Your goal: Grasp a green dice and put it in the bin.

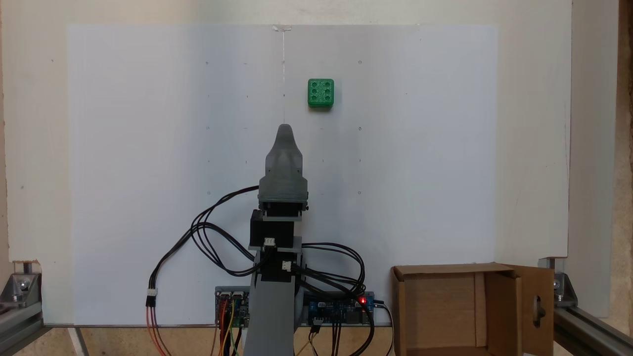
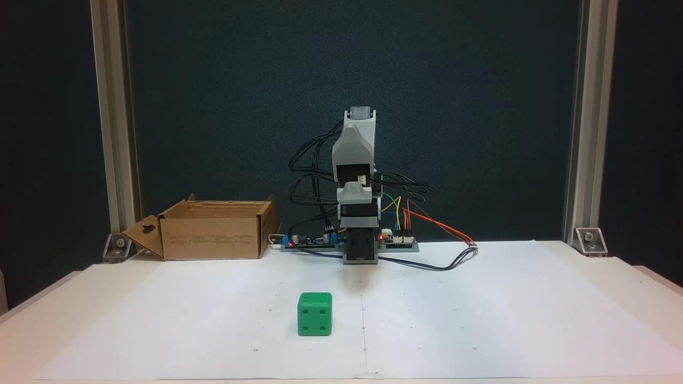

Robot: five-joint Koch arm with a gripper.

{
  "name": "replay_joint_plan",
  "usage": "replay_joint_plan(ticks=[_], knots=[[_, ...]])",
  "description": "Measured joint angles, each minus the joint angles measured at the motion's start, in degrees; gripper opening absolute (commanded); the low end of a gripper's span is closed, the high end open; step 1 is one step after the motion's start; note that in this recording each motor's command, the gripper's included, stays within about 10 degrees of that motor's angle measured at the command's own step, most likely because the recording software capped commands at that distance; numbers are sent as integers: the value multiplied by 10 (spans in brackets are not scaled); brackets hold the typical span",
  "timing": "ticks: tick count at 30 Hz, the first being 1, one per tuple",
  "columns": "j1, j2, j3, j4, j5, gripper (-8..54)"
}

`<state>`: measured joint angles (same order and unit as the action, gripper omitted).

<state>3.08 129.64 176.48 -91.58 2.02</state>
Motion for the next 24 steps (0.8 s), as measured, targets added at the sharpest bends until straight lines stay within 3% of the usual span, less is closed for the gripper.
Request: replay_joint_plan(ticks=[4, 24], knots=[[-21, 0, 0, 105, -1, 449], [-27, 0, 0, 109, -1, 449]])
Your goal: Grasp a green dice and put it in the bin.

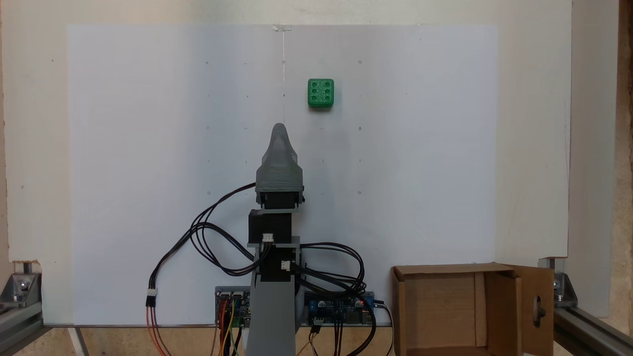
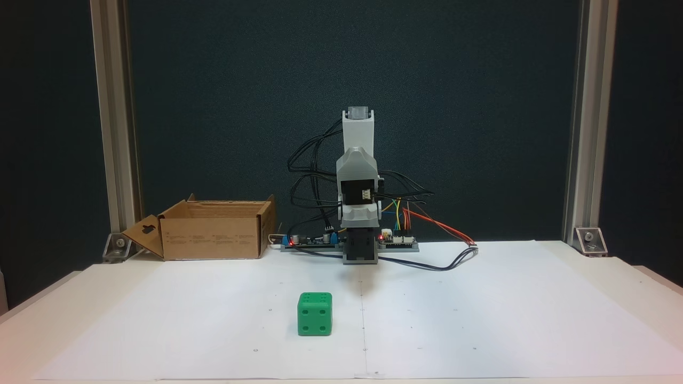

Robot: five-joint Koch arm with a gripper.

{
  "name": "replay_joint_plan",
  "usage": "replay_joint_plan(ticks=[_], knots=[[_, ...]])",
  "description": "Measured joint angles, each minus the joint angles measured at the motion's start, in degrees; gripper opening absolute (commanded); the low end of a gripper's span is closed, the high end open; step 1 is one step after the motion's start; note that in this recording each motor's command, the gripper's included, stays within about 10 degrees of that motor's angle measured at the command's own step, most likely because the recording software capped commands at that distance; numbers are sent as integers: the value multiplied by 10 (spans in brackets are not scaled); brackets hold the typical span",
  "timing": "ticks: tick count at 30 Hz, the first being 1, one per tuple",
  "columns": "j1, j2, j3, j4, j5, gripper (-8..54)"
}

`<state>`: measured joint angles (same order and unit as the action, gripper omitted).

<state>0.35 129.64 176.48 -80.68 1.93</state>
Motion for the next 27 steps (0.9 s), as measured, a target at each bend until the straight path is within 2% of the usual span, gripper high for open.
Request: replay_joint_plan(ticks=[18, 27], knots=[[-21, 0, 0, 0, 0, 443], [-118, 0, -1, 0, -1, 443]])
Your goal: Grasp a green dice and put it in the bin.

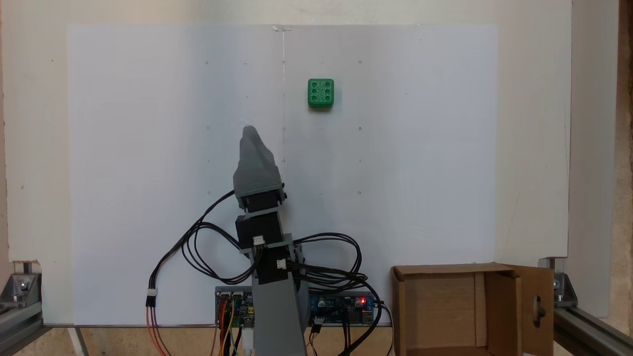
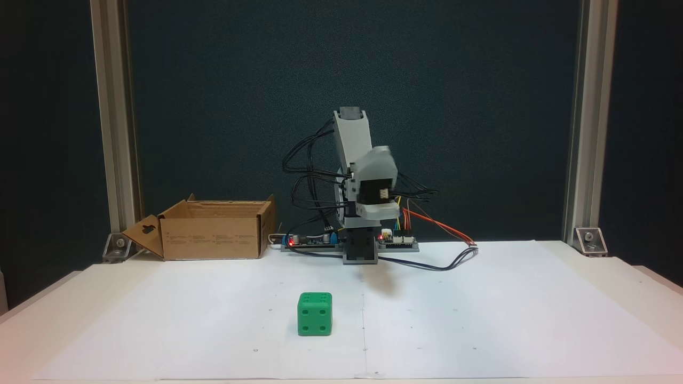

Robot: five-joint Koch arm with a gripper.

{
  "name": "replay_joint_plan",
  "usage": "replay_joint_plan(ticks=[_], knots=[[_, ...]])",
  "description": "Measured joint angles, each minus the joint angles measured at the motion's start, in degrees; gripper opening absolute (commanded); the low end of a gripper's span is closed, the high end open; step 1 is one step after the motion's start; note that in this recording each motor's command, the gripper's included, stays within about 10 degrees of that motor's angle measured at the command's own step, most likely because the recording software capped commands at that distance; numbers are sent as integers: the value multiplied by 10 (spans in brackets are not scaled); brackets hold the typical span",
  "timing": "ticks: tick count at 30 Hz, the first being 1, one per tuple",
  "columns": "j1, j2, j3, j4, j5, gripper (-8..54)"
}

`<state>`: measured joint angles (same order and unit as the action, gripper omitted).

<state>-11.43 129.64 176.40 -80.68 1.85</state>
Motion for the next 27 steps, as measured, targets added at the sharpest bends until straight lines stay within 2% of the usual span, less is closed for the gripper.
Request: replay_joint_plan(ticks=[7, 22, 27], knots=[[2, 0, -33, 94, 0, 443], [85, 0, -326, 614, 0, 439], [120, 0, -367, 801, 0, 439]])
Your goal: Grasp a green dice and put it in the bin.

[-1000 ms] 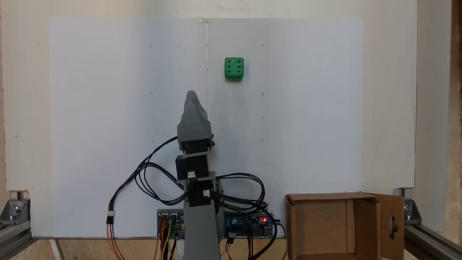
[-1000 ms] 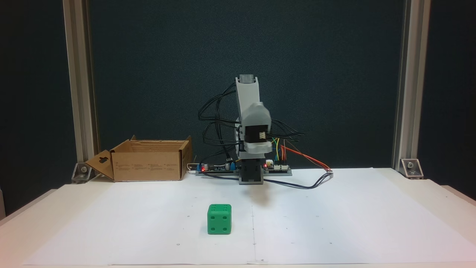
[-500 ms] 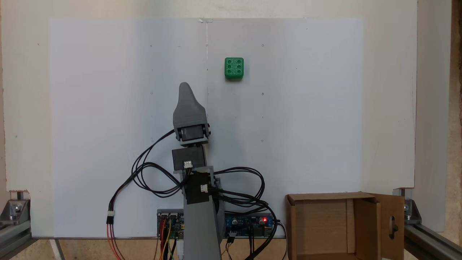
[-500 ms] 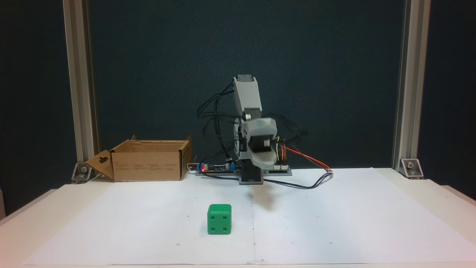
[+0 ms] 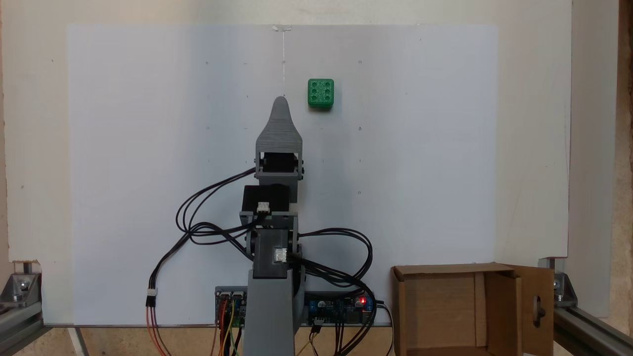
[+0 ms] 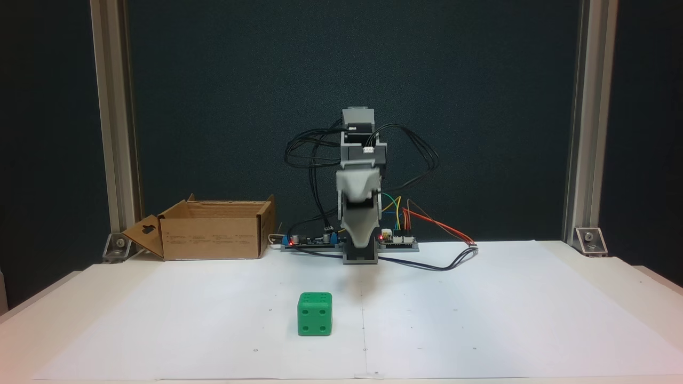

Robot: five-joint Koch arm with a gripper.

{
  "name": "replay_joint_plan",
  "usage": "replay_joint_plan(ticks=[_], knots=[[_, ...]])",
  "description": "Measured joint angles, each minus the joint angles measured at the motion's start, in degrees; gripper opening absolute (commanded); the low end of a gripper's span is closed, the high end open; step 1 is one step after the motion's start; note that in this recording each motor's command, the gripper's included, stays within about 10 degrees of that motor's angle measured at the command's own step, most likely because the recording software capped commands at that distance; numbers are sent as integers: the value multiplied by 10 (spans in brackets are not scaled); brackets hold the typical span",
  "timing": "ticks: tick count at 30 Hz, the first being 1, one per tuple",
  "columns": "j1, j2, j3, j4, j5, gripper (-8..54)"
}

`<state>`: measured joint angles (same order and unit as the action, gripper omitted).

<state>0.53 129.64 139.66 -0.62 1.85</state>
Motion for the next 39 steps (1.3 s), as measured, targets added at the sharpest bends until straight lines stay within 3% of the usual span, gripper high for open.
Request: replay_joint_plan(ticks=[7, 13, 21, 39], knots=[[23, 0, -88, 262, 0, 440], [26, -25, -294, 475, 0, 441], [42, -188, -529, 722, 0, 439], [160, -474, -797, 760, -49, 444]])
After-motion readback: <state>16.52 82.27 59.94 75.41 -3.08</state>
